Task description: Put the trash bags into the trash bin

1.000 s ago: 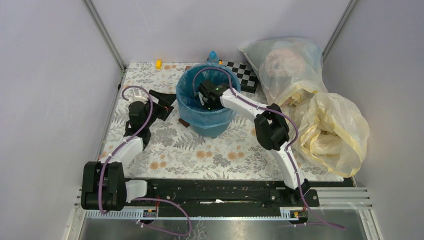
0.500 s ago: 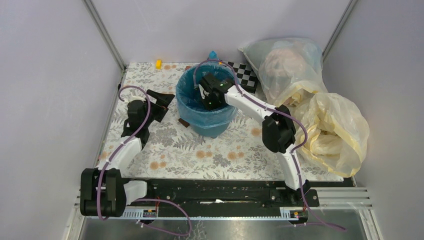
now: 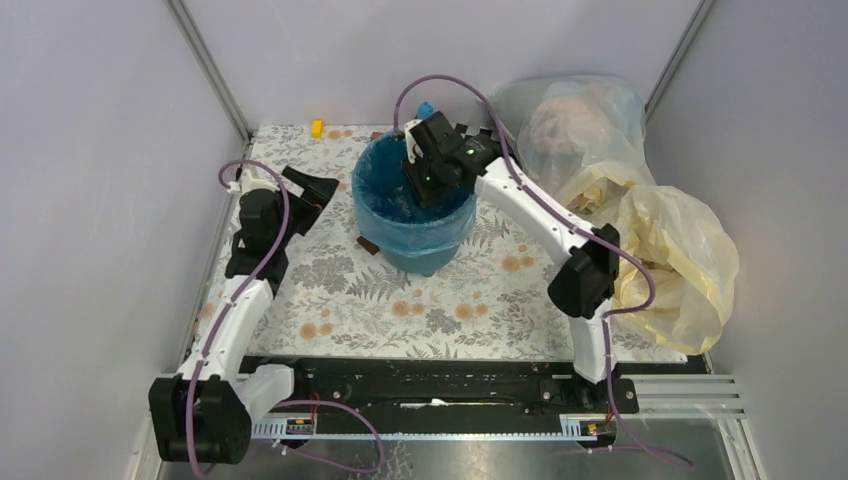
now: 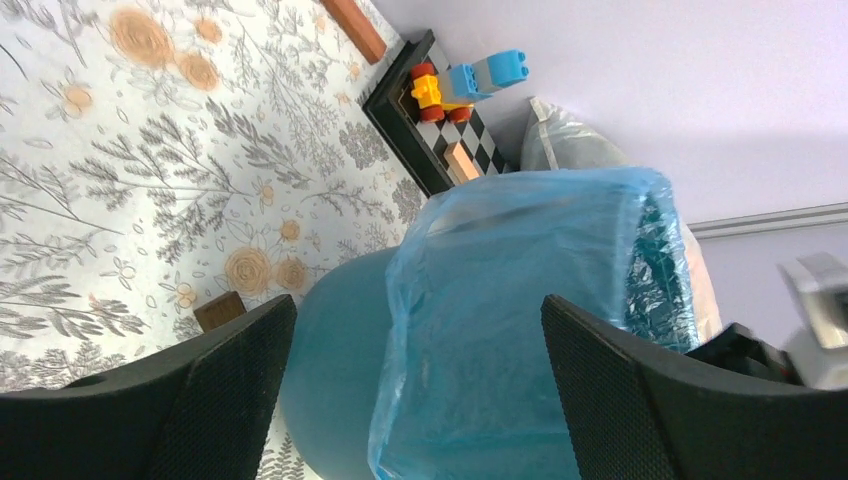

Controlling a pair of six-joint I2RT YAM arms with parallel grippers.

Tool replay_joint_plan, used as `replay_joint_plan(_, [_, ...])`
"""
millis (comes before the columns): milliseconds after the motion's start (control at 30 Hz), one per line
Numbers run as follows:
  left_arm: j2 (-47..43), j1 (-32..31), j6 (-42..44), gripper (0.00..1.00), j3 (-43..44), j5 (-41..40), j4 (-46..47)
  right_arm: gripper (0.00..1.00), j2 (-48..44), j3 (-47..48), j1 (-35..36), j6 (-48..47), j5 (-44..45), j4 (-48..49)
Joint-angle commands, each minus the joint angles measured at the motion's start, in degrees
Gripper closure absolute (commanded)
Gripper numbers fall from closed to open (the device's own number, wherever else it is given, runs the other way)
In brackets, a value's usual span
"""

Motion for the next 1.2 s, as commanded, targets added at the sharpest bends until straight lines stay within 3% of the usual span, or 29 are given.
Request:
replay_joint_plan(0, [-2.9, -0.6, 7.2, 0.07, 9.1, -4.5, -7.9, 0.53, -8.9, 2.2, -0.4, -0.8, 6.0, 1.4])
replay_joint_plan(100, [-1.2, -2.4, 11.2, 0.07, 15.6, -6.9, -15.8, 0.20, -14.5, -3.2, -0.4, -0.8, 10.6, 6.5])
replay_joint_plan(200, [1.2, -5.2, 13.7, 0.07, 20.8, -8.0, -20.0, 0.01, -21.8, -12.2, -0.3, -0.2, 15.7, 14.6])
replay_joint_plan(467, [10.0, -14.4, 20.1, 0.11, 33.9, -17.4, -30.3, 0.00, -40.4, -33.1, -0.4, 4.2, 22.3, 33.1])
replay_joint_plan(767, [18.1, -20.0, 21.2, 0.17, 38.3, -19.6, -32.6, 0.00, -53.2, -44.8, -0.4, 4.7, 26.0, 40.3])
replay_joint_plan(833, [19.8, -21.0, 21.7, 0.27, 39.5, -19.8, -33.2, 0.00, -54.2, -45.8, -0.4, 4.3, 26.6, 40.3])
replay_joint_plan(1000, [20.8, -24.1, 24.2, 0.69, 42.5, -27.4, -35.3, 0.00, -55.5, -47.3, -0.4, 4.7, 26.2, 39.4])
replay_joint_plan(1167, [22.2, -24.3, 26.5, 0.96, 46.5, -28.8, -37.7, 0.00, -56.8, -48.1, -0.4, 5.1, 26.3, 39.3])
